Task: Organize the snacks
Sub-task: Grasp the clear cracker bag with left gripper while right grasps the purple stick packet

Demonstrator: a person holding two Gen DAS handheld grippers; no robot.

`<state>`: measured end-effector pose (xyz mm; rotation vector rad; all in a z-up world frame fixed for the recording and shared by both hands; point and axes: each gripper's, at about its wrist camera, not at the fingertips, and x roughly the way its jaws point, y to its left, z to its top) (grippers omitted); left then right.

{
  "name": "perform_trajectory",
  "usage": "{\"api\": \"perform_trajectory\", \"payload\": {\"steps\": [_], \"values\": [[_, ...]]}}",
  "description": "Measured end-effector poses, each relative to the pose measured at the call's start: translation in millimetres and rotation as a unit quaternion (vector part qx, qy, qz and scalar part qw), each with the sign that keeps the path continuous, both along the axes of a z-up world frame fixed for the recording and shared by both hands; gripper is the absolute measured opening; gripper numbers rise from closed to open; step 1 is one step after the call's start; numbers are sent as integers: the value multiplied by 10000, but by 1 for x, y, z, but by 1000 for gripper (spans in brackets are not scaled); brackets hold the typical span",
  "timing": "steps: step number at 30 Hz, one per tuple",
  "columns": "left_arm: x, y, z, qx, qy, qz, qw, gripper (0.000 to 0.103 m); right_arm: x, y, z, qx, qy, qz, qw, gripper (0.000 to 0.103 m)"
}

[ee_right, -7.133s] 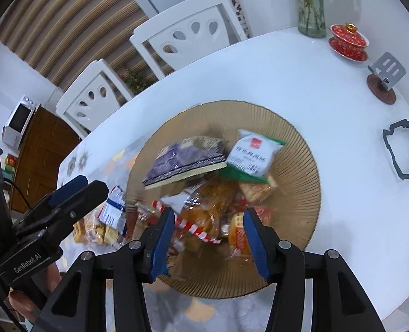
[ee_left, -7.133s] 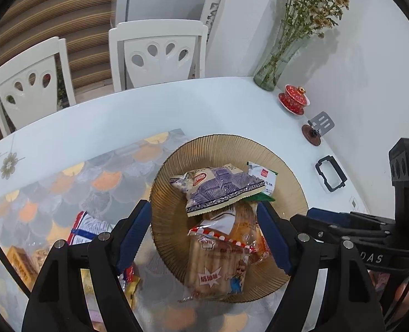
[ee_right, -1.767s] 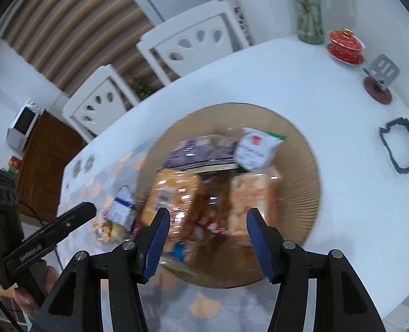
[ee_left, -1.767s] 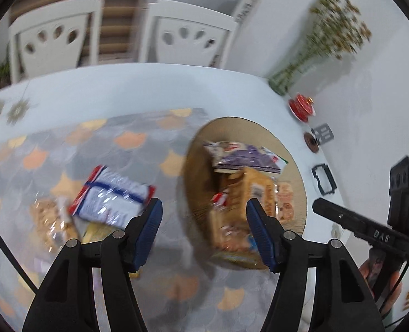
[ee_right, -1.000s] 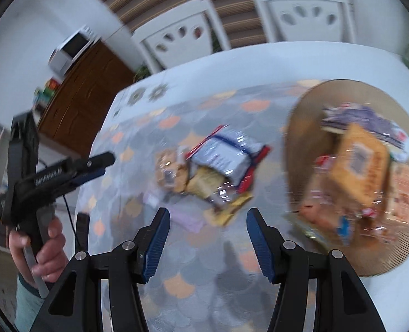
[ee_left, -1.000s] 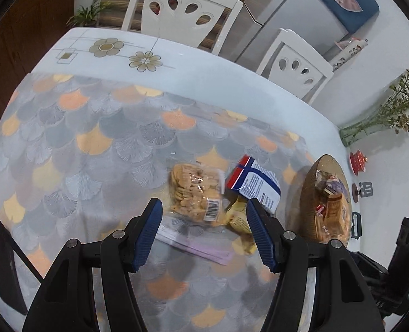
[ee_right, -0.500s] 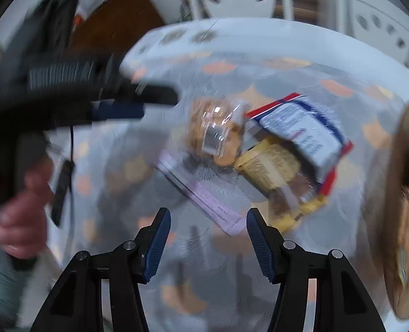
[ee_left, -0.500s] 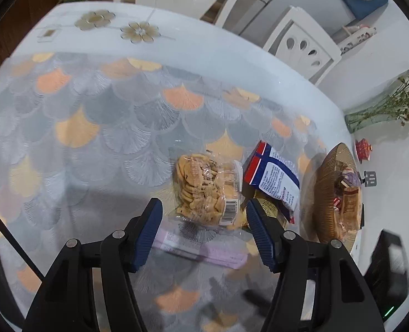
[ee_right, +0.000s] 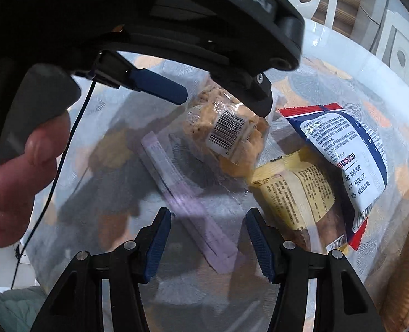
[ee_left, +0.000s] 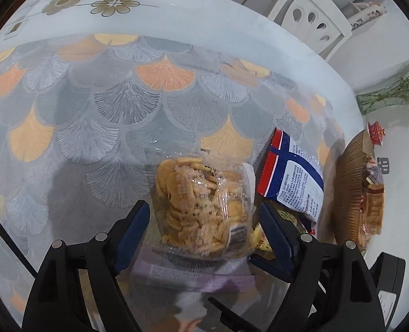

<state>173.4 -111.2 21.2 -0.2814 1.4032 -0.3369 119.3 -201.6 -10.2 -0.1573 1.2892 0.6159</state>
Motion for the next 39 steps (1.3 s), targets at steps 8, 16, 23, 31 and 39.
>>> {"api": "perform_trajectory", "payload": {"steps": [8, 16, 23, 31, 39], "values": [[3, -15, -9, 262, -94, -242, 9993, 80, -4, 13, -6, -100, -288, 181, 9994, 54], [-4, -21, -6, 624, -419, -625, 9952, 66, -21, 34, -8, -547, -722, 461, 9948, 25], [-17, 12, 0, 591, -481, -358, 9965, 56, -35, 25, -9, -247, -229, 221, 9992, 20], [-48, 73, 7, 710, -387, 305, 9963, 55, -53, 0, -12, 208, 495, -386, 9978, 20], [-77, 96, 21, 774, -476, 569, 9942, 55, -37, -15, -24, 691, 1121, -832, 9878, 50]]}}
